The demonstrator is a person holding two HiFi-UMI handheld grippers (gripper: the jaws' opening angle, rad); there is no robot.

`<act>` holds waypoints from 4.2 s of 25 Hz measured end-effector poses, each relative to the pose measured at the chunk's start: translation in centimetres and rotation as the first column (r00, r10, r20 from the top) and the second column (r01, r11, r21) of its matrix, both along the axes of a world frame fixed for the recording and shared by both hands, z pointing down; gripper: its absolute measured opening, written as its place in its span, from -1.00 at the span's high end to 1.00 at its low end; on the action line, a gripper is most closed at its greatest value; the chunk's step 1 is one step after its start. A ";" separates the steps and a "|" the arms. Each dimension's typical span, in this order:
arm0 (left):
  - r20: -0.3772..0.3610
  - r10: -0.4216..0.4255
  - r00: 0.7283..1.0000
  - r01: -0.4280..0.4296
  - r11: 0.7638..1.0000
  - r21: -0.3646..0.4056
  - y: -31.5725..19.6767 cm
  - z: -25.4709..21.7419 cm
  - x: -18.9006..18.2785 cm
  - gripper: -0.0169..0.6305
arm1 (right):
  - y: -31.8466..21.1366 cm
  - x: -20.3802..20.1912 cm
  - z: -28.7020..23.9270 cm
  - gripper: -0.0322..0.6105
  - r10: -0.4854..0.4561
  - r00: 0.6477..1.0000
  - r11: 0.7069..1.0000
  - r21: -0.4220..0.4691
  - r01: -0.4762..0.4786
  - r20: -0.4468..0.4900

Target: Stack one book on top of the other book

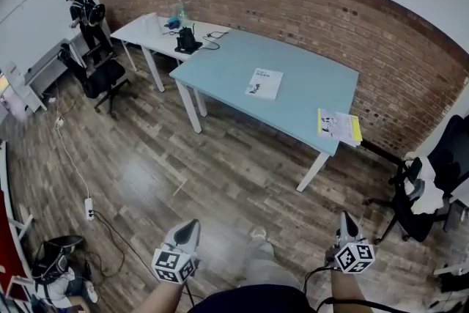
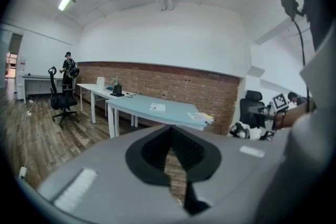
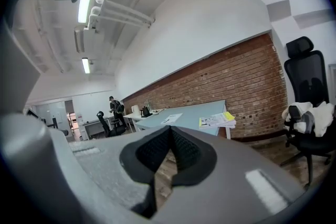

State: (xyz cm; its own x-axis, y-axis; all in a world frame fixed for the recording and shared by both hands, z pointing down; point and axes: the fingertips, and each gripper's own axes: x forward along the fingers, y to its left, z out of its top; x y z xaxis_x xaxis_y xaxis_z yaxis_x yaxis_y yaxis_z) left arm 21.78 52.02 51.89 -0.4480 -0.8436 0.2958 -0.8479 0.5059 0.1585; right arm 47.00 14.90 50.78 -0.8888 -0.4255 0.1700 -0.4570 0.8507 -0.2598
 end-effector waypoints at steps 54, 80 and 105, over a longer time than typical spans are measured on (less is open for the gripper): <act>0.122 0.200 0.972 -0.202 0.979 -0.001 -35.9 -3.3 -44.3 0.93 | -27.1 -40.5 1.1 0.89 0.049 0.996 0.998 -0.028 -0.051 -0.077; 0.066 0.680 0.730 -0.683 0.727 0.069 -61.2 -4.5 -55.6 0.93 | -31.3 -40.7 -1.3 0.89 0.561 0.813 0.817 -0.057 -0.574 -0.156; 0.041 0.830 0.556 -0.831 0.557 -0.002 -69.2 -4.2 -39.6 0.93 | -33.4 -23.1 3.0 0.89 0.756 0.645 0.631 -0.133 -0.764 -0.112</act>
